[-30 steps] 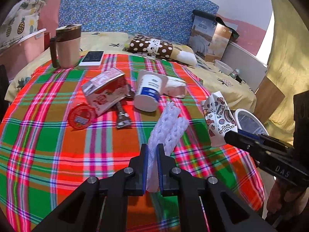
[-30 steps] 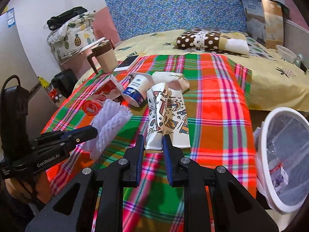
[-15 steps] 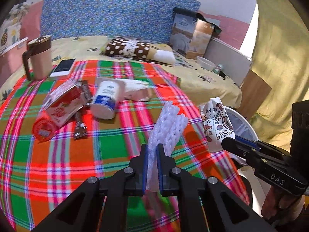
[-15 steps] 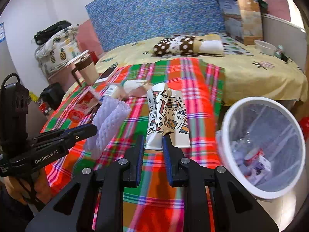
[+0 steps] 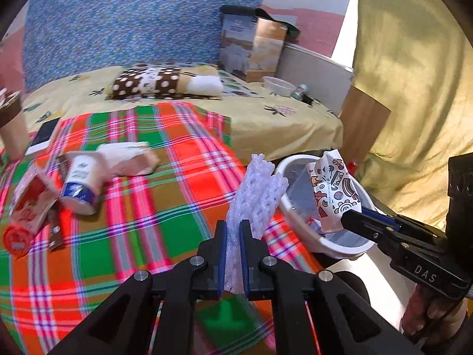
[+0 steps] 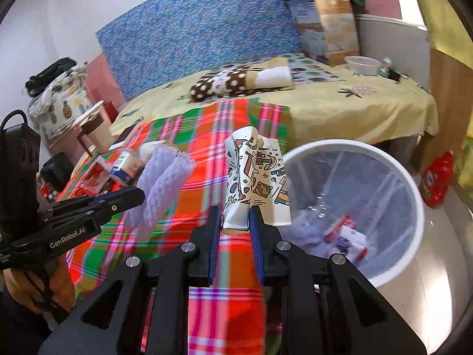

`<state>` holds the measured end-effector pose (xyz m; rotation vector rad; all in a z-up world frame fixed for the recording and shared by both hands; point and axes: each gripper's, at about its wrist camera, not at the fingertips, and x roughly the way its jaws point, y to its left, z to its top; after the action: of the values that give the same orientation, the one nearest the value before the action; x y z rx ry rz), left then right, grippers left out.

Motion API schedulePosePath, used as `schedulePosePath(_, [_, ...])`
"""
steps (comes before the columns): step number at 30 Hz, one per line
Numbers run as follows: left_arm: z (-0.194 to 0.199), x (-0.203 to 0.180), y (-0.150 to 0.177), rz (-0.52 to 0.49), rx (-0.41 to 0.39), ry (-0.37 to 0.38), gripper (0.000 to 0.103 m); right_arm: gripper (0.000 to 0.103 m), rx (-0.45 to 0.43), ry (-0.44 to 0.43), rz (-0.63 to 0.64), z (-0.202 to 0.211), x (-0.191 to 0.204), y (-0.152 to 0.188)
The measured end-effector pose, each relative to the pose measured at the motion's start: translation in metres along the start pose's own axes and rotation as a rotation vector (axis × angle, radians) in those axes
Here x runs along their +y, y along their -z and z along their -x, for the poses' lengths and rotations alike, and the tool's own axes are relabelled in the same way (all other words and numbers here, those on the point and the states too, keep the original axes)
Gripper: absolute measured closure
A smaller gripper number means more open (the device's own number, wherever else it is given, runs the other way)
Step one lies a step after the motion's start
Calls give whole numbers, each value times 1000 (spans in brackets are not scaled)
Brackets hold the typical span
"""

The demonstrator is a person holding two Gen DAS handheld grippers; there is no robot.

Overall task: Collect trash
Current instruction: 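Carry the foam net and paper cup over the bin and open both tools, then pull both open tools back from the bin toward the bed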

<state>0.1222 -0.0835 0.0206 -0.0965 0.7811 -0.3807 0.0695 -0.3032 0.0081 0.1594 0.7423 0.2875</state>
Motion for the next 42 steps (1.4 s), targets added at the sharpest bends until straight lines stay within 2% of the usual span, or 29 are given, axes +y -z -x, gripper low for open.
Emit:
schedulePosePath(12, [-49, -61, -20, -95, 48, 95, 95, 81, 2, 88, -105, 10, -49, 9])
schedulePosePath(23, [-92, -100, -27, -143, 111, 144, 94, 80, 57, 112, -146, 5, -76, 14])
schedulePosePath(30, [-114, -111, -28, -166, 144, 159, 94, 79, 80, 136, -162, 0, -86, 16])
schedulePosePath(32, [-118, -111, -29, -170, 152, 161, 93, 73, 76, 150, -163, 1, -87, 16])
schedulePosePath(33, [-120, -112, -28, -171, 155, 159, 92, 70, 72, 157, -164, 2, -88, 16])
schedulePosePath(37, [-120, -112, -28, -171, 157, 165, 83, 69, 60, 158, -175, 6, -90, 15])
schedulePosePath(42, [-117, -111, -29, -170, 149, 164, 82, 69, 46, 158, -169, 9, -86, 15])
